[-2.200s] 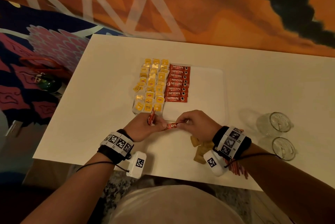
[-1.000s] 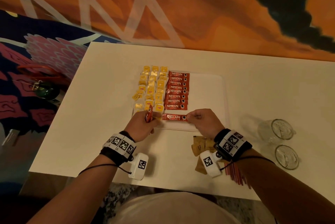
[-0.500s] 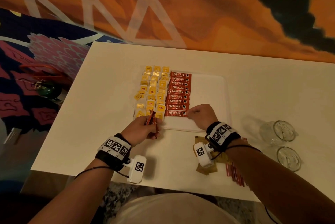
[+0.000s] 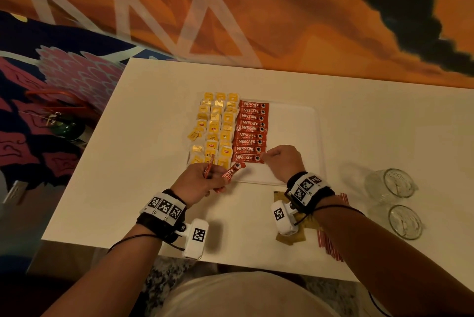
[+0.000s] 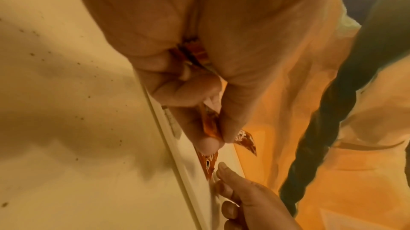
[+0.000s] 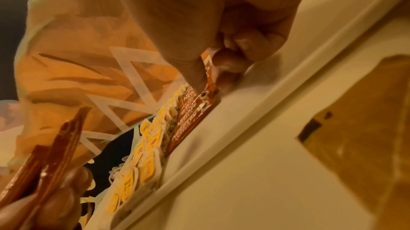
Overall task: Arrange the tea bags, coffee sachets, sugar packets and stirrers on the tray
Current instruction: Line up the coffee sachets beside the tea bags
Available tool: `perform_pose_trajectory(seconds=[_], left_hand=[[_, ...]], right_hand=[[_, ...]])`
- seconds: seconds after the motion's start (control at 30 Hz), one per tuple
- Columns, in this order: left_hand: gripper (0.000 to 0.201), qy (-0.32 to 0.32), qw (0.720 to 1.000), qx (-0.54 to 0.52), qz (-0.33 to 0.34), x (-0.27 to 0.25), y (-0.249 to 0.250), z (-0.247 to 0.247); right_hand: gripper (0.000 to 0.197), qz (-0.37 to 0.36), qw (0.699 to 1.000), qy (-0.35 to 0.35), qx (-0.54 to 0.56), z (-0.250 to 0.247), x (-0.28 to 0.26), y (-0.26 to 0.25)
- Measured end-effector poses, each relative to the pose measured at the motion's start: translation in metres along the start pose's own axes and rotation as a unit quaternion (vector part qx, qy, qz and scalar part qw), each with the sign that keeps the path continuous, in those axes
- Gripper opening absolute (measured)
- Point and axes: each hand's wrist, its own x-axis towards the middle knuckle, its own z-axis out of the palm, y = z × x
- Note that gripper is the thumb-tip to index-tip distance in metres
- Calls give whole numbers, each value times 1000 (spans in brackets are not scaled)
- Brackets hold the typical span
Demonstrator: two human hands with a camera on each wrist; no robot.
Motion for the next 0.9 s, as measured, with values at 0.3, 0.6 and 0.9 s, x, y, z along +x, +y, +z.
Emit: perform_pose_trajectory(seconds=[0.3,0.6,0.9], left_hand=[[25,10,999,23,22,3,4,7],[21,-26,995,73,69,8,7,16],[15,-41,987,109,107,11,17,10]], right_hand=[[18,-132,977,-142,85,-8,-36,-6],[14,-108,967,-208,104,-10,-47,2],[21,-85,968,-221,86,-23,-46,10]])
